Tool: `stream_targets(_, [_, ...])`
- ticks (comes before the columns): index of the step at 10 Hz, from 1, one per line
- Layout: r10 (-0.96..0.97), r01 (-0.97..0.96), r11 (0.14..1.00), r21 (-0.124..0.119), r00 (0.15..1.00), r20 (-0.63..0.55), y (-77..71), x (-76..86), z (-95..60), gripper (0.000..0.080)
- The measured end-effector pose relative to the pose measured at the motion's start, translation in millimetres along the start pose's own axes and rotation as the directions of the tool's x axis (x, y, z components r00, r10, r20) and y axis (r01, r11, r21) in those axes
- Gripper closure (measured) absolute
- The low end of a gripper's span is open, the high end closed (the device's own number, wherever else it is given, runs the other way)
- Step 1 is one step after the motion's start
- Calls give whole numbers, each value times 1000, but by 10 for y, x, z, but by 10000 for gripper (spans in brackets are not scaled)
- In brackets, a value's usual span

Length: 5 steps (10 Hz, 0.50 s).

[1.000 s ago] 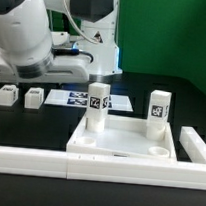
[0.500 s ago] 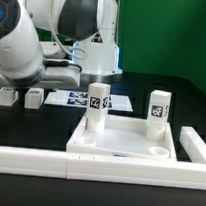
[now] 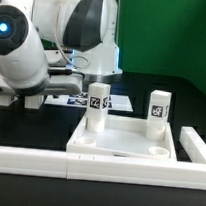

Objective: Assemble square table

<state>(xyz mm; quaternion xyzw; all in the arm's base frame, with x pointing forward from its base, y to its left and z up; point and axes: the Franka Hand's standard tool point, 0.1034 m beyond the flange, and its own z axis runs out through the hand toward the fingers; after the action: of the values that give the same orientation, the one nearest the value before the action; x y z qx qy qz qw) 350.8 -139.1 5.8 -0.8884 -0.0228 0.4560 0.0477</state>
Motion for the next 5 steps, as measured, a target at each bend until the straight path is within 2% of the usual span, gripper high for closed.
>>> stream_targets(3, [-12, 13, 1000, -8, 1000, 2, -31, 20, 0, 176])
stream_targets(5, [-14, 14, 1000, -9, 1000, 3, -37, 22, -2, 517])
